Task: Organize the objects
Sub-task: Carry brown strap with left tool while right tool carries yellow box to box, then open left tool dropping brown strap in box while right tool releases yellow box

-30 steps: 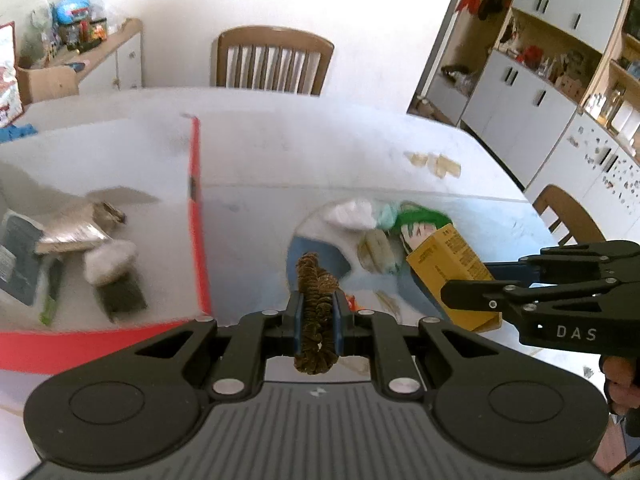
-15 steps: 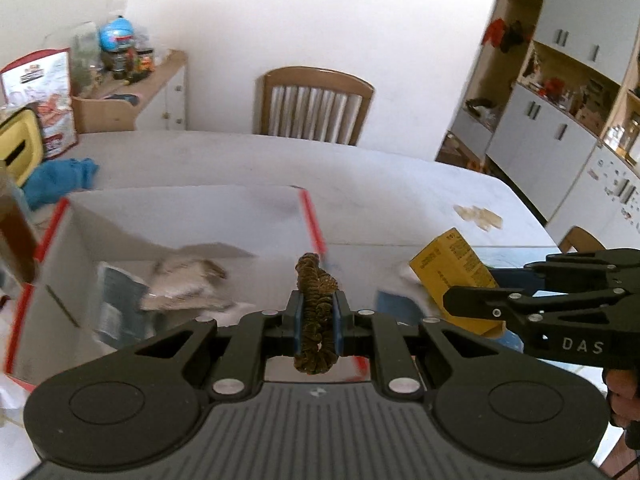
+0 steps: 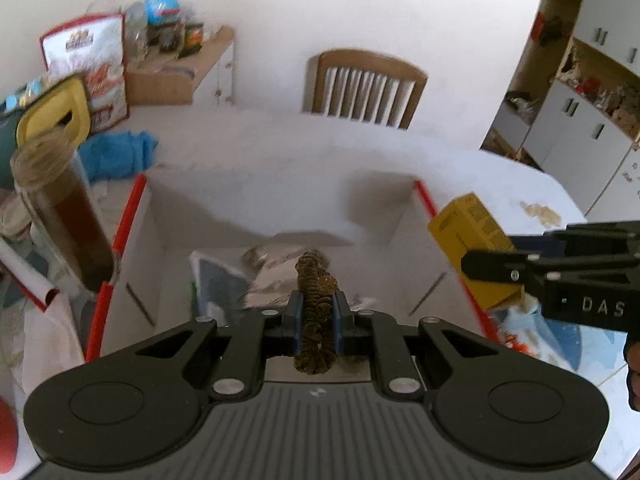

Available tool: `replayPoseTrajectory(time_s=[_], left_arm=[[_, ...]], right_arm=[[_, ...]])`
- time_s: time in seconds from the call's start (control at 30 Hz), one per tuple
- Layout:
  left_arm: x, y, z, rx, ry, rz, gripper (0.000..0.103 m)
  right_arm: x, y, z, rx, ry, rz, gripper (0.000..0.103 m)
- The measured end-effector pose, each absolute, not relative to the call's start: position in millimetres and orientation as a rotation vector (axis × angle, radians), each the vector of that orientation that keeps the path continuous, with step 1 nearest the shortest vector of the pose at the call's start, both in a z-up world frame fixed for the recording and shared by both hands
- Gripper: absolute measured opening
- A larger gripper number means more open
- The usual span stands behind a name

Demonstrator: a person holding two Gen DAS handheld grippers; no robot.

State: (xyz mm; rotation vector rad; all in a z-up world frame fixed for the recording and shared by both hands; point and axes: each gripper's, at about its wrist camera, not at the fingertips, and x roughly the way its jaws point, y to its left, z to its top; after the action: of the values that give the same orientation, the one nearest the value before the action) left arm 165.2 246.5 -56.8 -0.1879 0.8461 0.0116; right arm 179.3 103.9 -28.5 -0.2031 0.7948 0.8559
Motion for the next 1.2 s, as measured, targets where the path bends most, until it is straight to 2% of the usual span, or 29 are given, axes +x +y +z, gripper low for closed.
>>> replayPoseTrajectory(time_s=[0.73,1.2], left_arm=[[207,258,-117,-0.152,1.059,-0.024,0.014],[217,259,-129,-0.158,1.135,-0.035,0.014]], right_arm=[[205,195,-94,-0.444,0.901,0.773,0.028],[207,205,-107,-0.475,0.938,0.771,0.029]])
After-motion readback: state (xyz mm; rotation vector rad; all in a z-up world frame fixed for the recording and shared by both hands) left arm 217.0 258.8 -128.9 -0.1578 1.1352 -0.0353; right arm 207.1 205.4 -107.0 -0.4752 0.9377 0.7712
